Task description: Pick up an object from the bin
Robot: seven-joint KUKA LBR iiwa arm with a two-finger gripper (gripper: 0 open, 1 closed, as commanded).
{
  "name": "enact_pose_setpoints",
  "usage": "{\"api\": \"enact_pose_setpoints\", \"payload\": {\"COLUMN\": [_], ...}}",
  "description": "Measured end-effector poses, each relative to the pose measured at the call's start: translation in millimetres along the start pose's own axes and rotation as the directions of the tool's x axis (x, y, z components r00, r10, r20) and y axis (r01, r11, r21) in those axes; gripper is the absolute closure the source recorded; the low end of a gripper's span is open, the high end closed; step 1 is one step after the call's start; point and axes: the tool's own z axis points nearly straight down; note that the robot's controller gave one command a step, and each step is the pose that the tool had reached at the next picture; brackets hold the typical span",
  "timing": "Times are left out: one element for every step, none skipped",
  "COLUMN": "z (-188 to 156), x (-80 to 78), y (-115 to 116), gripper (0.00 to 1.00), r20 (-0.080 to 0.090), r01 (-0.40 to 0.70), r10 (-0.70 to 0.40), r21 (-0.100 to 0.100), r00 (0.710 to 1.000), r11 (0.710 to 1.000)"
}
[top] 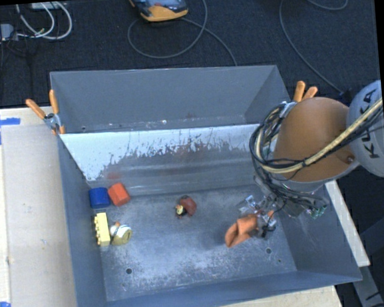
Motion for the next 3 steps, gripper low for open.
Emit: {"api": "enact_pose_setpoints", "payload": {"z": [0,-46,-107], "x": [0.0,2.1,4.2], "y": [0,-2,-7], "gripper": [1.00,1.00,1.00], "r20": [0.000,-0.006,-0.002], "r01": [0.000,-0.008,-0.004], "r10": [0.000,0.008,0.004], "r21": [0.000,-0.005,-0.003], "r00": [1.000,1.000,1.000], "r11": [1.000,1.000,1.000]}}
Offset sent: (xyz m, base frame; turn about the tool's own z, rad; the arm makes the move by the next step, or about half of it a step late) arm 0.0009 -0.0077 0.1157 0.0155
